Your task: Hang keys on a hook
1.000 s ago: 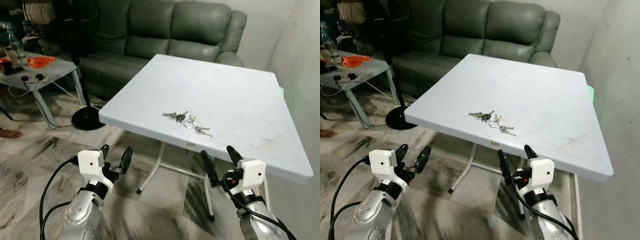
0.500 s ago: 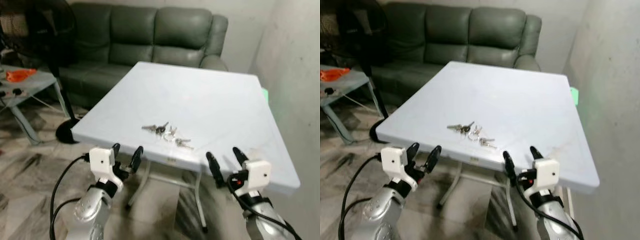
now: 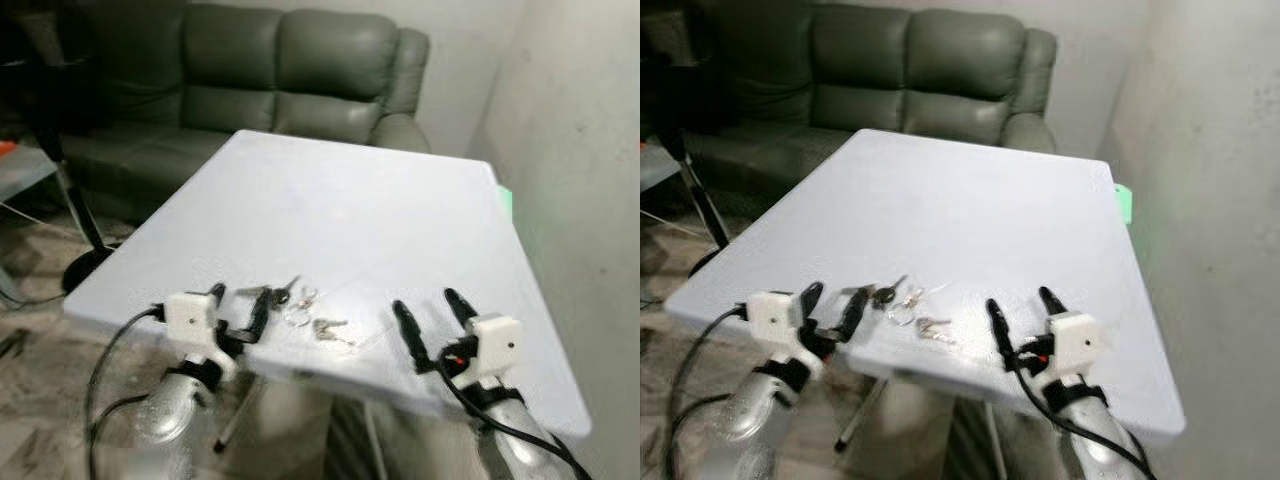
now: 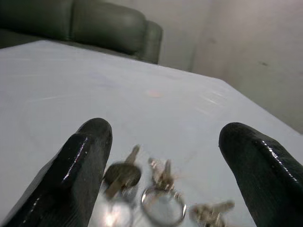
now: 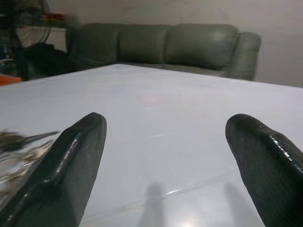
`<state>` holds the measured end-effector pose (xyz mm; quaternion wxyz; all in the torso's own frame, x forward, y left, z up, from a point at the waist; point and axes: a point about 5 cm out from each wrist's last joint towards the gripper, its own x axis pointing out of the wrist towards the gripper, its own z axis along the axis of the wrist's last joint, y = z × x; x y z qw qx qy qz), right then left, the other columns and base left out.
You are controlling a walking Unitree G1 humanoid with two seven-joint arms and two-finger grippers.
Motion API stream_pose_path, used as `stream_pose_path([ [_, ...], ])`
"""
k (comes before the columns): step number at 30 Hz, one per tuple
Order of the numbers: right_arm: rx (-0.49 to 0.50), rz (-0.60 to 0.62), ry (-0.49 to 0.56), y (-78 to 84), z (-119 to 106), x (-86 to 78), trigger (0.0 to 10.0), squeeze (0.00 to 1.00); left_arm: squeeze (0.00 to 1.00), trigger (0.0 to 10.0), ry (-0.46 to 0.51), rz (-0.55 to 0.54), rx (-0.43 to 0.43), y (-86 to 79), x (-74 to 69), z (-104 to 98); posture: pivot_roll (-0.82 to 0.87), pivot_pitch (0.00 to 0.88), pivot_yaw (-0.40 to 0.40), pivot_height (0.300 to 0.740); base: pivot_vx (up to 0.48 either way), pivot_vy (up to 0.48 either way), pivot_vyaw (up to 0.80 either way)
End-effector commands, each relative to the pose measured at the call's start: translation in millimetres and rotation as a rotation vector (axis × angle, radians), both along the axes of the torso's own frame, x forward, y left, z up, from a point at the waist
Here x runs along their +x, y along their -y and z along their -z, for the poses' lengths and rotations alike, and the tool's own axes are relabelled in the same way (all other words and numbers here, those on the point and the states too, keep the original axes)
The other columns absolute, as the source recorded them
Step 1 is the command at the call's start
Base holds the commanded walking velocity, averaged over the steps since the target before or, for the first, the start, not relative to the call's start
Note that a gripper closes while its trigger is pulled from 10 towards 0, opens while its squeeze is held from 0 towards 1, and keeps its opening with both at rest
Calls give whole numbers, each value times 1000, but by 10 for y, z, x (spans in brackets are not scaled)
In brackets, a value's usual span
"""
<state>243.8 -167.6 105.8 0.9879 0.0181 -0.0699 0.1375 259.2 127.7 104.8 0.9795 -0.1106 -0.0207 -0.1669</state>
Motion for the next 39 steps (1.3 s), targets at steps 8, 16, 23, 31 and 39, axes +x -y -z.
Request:
stream_pose_path([
  [8,-70,-114,-3,-56,-31,83,10000,0,0,10000,-28,114,110,89,-191,157,25,0,-46,740,0,0,0],
  [16,-129,-174,5,-46,-98,205,10000,0,0,10000,-32,159,127,158,-301,187,32,0,-60,740,0,0,0],
  [23,-173,-227,-23,-140,-68,271,10000,0,0,10000,-34,166,124,184,-352,191,40,0,-69,740,0,0,0],
  [31,-179,-246,-31,-182,-52,274,10000,0,0,10000,-26,164,115,197,-386,179,42,2,-77,740,0,0,0],
  [39,-172,-234,-31,-171,-50,258,10000,0,0,10000,-38,161,91,198,-350,173,36,0,-74,740,0,137,0],
])
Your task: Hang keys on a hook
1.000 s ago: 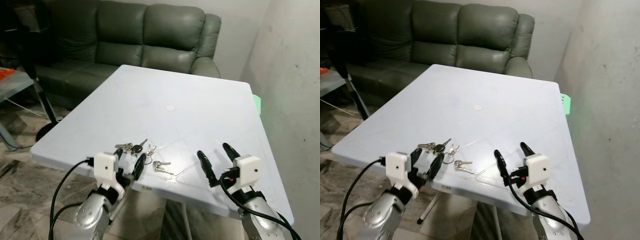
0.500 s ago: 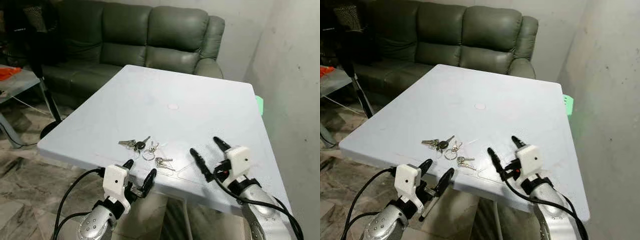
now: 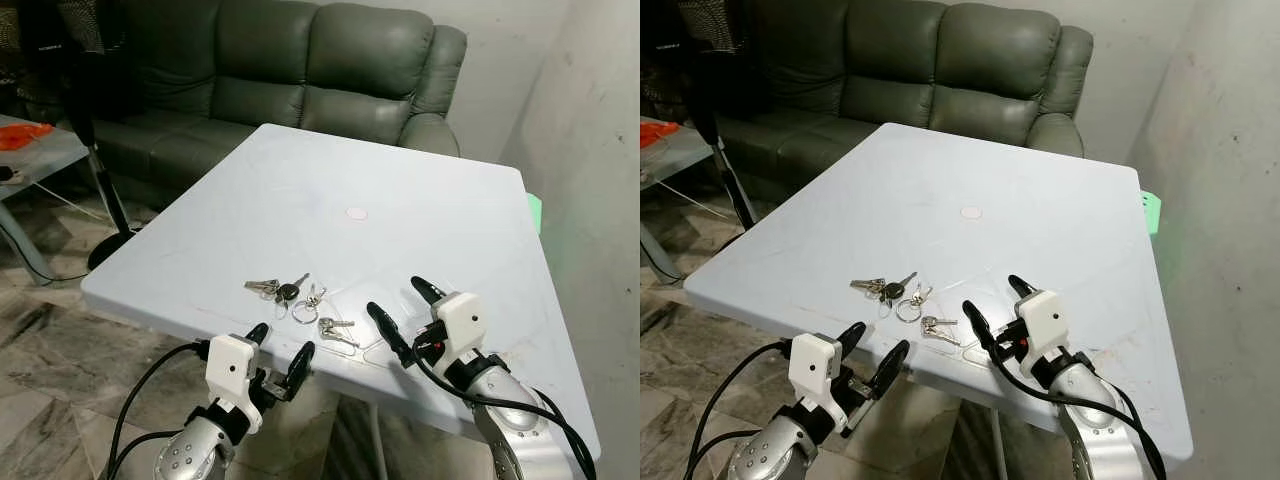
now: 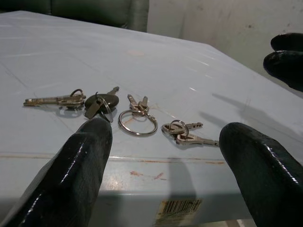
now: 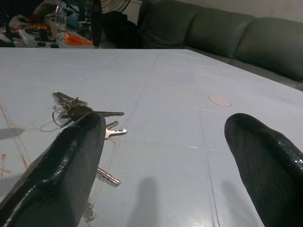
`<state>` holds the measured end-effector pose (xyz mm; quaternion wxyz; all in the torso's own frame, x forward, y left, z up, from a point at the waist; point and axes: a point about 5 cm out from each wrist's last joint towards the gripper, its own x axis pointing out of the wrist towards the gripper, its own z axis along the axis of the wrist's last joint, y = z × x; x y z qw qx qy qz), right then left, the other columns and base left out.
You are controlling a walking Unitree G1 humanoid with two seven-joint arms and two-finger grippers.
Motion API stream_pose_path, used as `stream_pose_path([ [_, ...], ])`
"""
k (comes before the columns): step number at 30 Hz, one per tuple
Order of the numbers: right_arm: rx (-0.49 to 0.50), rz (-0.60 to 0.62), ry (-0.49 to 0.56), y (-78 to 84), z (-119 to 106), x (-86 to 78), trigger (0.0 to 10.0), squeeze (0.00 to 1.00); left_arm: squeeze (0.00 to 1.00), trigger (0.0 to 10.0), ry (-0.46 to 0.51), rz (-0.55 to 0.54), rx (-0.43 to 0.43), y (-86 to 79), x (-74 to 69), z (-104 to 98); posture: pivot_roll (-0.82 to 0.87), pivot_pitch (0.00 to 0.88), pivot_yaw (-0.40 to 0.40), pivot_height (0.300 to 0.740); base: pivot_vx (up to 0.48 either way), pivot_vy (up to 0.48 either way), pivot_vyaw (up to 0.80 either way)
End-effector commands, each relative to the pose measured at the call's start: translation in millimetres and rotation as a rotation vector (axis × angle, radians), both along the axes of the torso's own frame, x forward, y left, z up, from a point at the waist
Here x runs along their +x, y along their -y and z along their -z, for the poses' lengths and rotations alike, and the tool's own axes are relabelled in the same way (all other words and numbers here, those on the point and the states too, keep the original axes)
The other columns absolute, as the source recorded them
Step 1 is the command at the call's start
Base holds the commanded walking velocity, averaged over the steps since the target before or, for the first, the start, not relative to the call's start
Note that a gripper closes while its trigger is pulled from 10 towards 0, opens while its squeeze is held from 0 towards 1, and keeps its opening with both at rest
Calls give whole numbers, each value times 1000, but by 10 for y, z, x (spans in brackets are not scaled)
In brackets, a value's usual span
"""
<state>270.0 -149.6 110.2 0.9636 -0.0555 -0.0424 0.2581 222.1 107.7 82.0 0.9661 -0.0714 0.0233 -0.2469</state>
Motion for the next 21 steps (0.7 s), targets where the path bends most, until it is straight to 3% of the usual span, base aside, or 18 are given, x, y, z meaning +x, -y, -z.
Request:
stream_pose_path([
  [1,-4,4,-3,11,-6,-9,10000,0,0,10000,17,-8,-4,-2,25,-54,29,0,-71,740,0,439,0],
  [21,-1,19,-7,39,1,-28,10000,0,0,10000,14,-4,-10,12,45,-55,25,0,-71,740,0,468,0],
])
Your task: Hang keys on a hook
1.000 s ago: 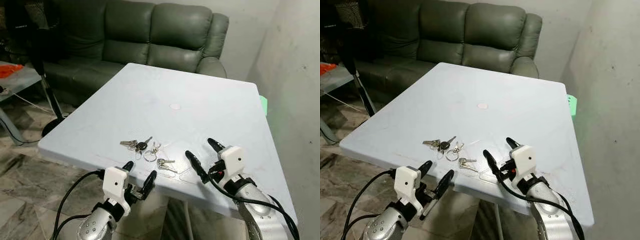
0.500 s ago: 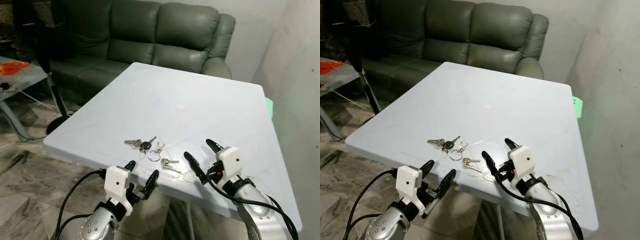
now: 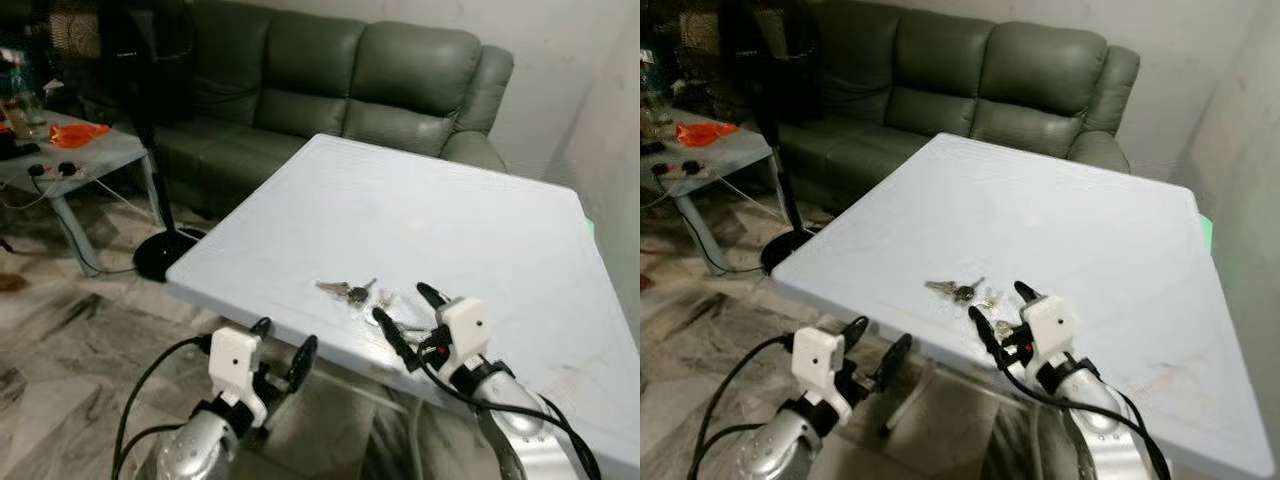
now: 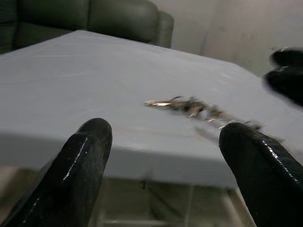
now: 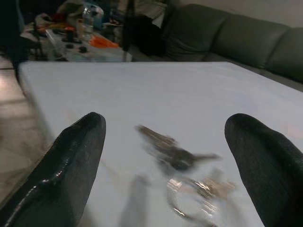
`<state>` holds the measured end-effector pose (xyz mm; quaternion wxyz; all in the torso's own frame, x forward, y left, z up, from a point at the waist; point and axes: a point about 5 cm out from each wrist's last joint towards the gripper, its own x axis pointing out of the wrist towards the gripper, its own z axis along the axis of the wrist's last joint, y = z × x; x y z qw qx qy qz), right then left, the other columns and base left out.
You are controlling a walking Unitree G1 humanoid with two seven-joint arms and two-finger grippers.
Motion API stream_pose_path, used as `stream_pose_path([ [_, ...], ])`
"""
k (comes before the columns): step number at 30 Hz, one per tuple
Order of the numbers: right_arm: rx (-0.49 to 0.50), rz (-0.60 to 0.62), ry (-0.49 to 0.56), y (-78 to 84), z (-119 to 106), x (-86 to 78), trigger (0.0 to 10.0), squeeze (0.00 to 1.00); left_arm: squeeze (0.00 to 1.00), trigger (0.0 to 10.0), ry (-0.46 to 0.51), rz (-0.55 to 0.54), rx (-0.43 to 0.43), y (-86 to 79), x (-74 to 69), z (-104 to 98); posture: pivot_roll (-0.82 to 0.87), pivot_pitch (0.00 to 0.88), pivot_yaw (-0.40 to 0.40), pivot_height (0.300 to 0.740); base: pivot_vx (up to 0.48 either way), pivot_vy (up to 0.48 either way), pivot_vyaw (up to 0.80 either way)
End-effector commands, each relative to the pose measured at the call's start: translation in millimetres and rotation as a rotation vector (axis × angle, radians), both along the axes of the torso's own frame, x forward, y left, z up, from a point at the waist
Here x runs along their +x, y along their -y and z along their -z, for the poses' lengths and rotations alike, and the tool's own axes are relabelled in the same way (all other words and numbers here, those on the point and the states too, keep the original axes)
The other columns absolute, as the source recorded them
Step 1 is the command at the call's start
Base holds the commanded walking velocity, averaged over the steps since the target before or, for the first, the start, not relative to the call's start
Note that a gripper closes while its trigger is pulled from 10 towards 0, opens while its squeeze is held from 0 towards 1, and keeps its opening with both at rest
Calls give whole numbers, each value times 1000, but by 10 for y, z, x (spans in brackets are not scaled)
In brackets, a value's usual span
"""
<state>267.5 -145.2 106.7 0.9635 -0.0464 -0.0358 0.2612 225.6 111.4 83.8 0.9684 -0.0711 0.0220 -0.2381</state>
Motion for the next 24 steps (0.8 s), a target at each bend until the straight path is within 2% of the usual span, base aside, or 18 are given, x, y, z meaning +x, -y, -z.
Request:
stream_pose_path([
  [1,-15,25,11,84,-35,-4,10000,0,0,10000,13,15,-10,49,8,-40,25,0,-71,740,0,472,0],
  [13,-11,27,7,83,-36,-2,10000,0,0,10000,11,5,-7,45,23,-41,27,0,-72,740,0,472,0],
  [18,-5,32,2,87,-35,4,10000,0,0,10000,16,-8,12,34,31,-35,26,0,-72,740,0,0,0],
  [24,7,94,-31,157,9,32,10000,0,0,10000,-3,-23,16,29,39,-7,25,0,-72,740,0,0,0],
])
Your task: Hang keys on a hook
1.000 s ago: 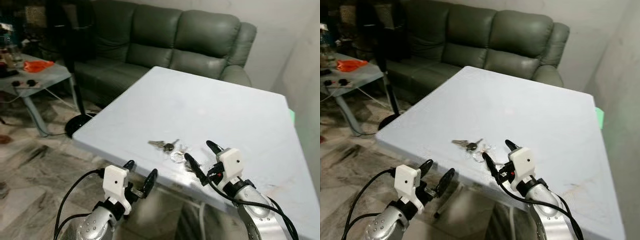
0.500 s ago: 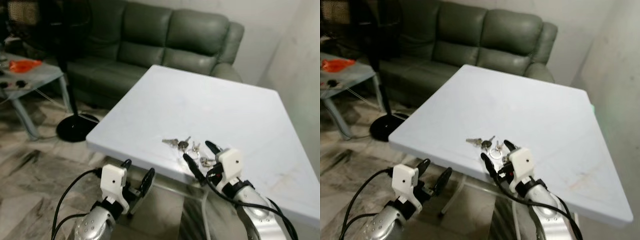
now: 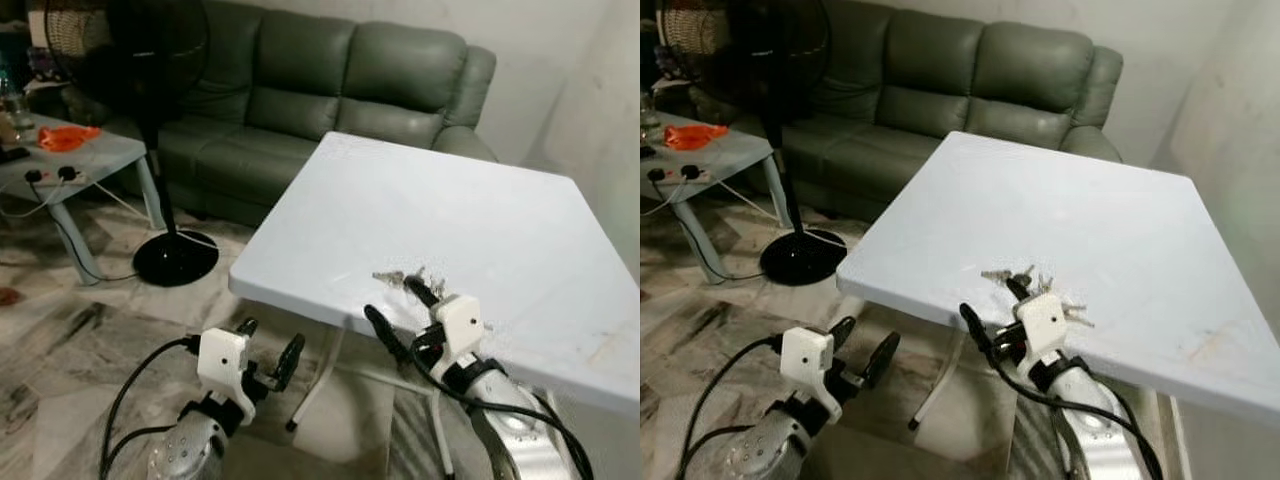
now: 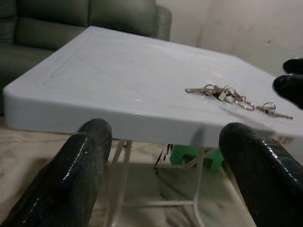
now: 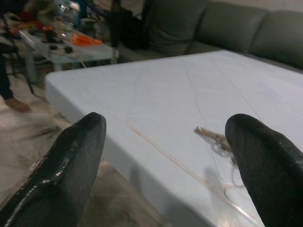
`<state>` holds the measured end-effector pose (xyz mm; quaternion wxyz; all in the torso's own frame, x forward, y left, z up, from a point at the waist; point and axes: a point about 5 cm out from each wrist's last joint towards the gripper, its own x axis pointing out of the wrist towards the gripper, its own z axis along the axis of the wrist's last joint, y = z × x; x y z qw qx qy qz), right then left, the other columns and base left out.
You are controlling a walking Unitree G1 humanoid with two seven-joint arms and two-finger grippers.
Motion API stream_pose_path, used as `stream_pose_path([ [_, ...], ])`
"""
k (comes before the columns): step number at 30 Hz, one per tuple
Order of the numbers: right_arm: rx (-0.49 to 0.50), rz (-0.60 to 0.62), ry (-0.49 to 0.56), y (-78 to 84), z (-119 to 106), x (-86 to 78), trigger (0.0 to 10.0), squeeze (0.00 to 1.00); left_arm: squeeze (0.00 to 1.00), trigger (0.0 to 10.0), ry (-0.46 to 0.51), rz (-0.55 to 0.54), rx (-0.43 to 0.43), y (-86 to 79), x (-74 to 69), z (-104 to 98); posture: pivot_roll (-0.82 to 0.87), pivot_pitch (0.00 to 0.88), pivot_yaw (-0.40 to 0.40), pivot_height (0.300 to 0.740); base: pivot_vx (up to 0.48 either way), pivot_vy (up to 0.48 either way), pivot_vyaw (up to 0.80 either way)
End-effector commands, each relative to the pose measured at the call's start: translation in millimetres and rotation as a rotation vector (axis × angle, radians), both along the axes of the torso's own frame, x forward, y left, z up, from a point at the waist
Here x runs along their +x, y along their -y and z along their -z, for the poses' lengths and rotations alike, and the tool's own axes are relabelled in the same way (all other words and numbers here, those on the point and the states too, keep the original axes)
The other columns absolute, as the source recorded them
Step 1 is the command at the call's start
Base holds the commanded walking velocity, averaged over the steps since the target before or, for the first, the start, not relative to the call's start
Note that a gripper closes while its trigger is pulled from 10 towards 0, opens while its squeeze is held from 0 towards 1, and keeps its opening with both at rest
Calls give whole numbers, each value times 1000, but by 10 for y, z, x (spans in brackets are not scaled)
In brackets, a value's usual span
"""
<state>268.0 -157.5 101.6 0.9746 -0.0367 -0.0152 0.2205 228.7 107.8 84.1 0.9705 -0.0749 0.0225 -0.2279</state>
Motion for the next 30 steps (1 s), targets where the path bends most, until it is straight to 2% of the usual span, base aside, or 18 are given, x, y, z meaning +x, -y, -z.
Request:
stream_pose_path([
  [1,-10,8,6,39,-35,25,10000,0,0,10000,0,-2,22,-7,5,-4,25,0,-72,740,0,0,0],
  [10,-3,26,-23,98,-11,37,10000,0,0,10000,-1,5,26,0,2,-1,24,0,-69,740,0,0,0],
  [30,-9,32,-37,95,5,54,10000,0,0,10000,2,10,30,6,12,-5,25,0,-67,740,0,0,-745],
])
